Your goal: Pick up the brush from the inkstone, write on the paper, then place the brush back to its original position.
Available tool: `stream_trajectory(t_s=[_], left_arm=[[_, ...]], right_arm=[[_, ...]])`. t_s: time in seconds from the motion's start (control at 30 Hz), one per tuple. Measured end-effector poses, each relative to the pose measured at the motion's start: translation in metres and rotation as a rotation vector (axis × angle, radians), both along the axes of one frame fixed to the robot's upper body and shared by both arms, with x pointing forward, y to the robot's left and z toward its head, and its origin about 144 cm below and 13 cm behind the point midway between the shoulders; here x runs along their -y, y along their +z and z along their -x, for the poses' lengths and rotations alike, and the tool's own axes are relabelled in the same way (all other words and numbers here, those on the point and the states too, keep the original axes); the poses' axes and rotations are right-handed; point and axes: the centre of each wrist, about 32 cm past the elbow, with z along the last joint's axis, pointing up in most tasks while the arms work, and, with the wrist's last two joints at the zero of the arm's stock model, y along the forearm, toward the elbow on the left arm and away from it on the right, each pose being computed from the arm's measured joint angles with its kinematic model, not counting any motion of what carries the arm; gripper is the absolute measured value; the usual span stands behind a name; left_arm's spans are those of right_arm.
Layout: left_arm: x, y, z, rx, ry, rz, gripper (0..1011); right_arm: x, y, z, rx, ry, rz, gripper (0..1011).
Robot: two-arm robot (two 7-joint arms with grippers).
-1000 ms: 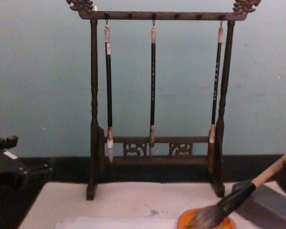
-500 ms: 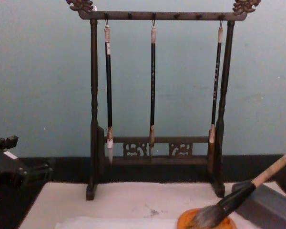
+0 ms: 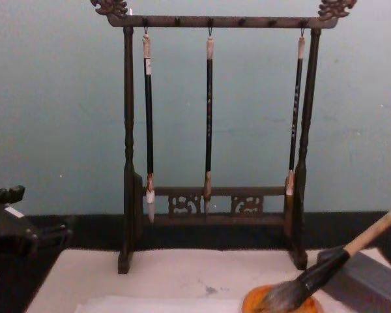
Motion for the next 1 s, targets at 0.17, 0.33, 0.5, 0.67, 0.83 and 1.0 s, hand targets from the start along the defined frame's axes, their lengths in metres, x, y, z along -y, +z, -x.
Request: stream_trajectory(t_s=[0.17,0.33,0.5,0.67,0.83,1.0], left_arm=[[0.000,0.000,0.000,0.000,0.000,0.000,1010],[0.000,0.000,0.000,0.000,0.000,0.000,1010],[0.000,0.000,0.000,0.000,0.000,0.000,1010],[0.000,0.000,0.000,0.000,0.000,0.000,1010],[0.000,0.000,0.000,0.000,0.000,0.000,1010],[0.000,0.000,0.000,0.000,0.000,0.000,1010]], right_arm=[[0.006,-0.006,-0.008,-0.058,-0.038,-0.140,1000],[0.011,-0.011,-0.019,-0.076,-0.046,-0.218,1000],[0.015,-0.014,-0.032,-0.080,-0.035,-0.275,1000],[0.015,-0.017,-0.046,-0.078,-0.005,-0.339,1000],[0.011,-0.021,-0.054,-0.075,0.021,-0.396,1000],[0.006,-0.025,-0.058,-0.077,0.034,-0.428,1000]])
